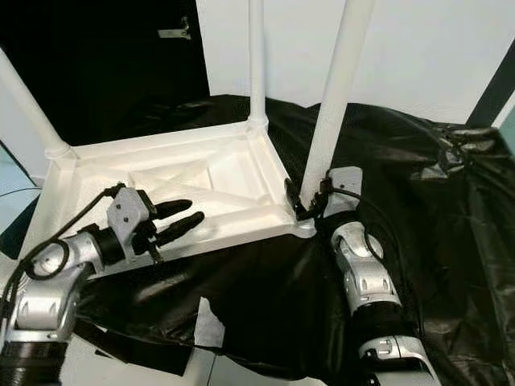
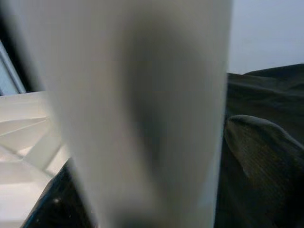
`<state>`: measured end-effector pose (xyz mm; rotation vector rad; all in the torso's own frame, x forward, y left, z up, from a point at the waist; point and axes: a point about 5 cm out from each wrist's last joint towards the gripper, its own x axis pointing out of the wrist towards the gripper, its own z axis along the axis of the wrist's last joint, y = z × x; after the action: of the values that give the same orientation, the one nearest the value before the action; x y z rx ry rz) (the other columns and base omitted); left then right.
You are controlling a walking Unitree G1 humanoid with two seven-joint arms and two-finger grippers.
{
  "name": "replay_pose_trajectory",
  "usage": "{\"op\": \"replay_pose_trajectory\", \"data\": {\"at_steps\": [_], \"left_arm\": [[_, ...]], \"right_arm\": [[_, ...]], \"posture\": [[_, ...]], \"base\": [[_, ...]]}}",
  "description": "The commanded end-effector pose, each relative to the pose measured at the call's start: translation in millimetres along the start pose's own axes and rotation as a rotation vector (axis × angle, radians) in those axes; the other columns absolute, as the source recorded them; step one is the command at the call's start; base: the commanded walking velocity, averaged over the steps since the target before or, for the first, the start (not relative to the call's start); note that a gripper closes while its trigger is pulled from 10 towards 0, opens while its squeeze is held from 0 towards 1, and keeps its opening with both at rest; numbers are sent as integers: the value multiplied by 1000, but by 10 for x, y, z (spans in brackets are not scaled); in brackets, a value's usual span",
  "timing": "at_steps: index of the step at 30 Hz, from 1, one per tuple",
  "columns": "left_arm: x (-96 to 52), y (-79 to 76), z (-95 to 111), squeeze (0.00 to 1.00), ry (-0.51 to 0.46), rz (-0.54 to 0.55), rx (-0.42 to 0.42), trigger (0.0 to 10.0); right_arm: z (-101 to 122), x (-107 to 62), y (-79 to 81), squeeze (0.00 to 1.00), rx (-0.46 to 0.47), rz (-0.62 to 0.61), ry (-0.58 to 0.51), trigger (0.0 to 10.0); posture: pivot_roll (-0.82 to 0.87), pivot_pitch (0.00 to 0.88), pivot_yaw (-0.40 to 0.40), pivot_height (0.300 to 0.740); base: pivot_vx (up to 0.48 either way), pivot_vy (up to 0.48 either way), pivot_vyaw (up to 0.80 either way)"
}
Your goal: Building children table
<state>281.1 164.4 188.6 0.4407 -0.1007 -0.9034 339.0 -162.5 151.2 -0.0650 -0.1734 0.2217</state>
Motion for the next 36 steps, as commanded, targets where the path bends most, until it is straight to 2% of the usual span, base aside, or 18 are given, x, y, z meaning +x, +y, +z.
{"op": "replay_pose_trajectory", "data": {"at_steps": [1,4,6,9,11,12,15,16,18,22,25,28,31,32,34,35,36], "left_arm": [[-46,69,-4,0,15,11,26,10000],[-64,81,-2,0,20,1,37,10000],[-155,187,-25,0,55,-12,58,10000],[-183,224,-37,0,65,-11,62,10000],[-292,371,-89,0,104,21,74,10000],[-292,371,-89,0,104,21,74,10000],[-488,576,-151,0,158,79,68,10000],[-488,576,-151,0,158,79,68,10000],[-654,693,-210,0,197,135,43,10000],[-705,705,-238,0,205,146,27,10000],[-771,660,-324,0,202,183,-15,10000],[-776,647,-361,0,198,192,-24,10000],[-731,615,-386,0,183,180,-36,10000],[-731,615,-386,0,183,180,-36,10000],[-666,575,-397,0,162,154,-45,10000],[-666,575,-397,0,162,154,-45,10000],[-607,546,-400,0,150,132,-49,10000]], "right_arm": [[10,31,-21,0,-1,-42,-7,10000],[14,41,-23,0,-1,-55,-12,10000],[25,61,-104,0,-2,-134,-23,10000],[29,64,-135,0,0,-154,-26,10000],[35,62,-203,0,-8,-181,-29,10000],[35,62,-203,0,-8,-181,-29,10000],[59,63,-262,0,-18,-198,-37,10000],[59,63,-262,0,-18,-198,-37,10000],[80,69,-308,0,-27,-218,-44,10000],[84,74,-326,0,-31,-231,-45,10000],[95,57,-412,0,-38,-311,-50,10000],[87,40,-460,0,-31,-356,-50,10000],[75,-41,-596,0,-46,-458,-46,10000],[75,-41,-596,0,-46,-458,-46,10000],[60,-142,-718,0,-53,-542,-44,10000],[60,-142,-718,0,-53,-542,-44,10000],[46,-222,-787,0,-60,-588,-43,10000]], "posture": [[32,0,17,740],[32,0,17,740],[26,0,31,740],[22,0,36,740],[11,0,46,740],[11,0,46,740],[6,0,56,740],[6,0,56,740],[8,0,59,740],[8,0,59,740],[14,0,55,740],[14,0,54,740],[9,0,54,740],[9,0,54,740],[4,0,59,740],[4,0,59,740],[-10,0,67,740]], "base": [[0,0,0],[0,0,0],[0,0,0],[0,0,0],[0,0,0],[0,0,0],[0,0,0],[0,0,0],[0,0,0],[0,0,0],[0,0,0],[0,0,0],[0,0,0],[0,0,0],[0,0,0],[0,0,0],[0,0,0]]}}
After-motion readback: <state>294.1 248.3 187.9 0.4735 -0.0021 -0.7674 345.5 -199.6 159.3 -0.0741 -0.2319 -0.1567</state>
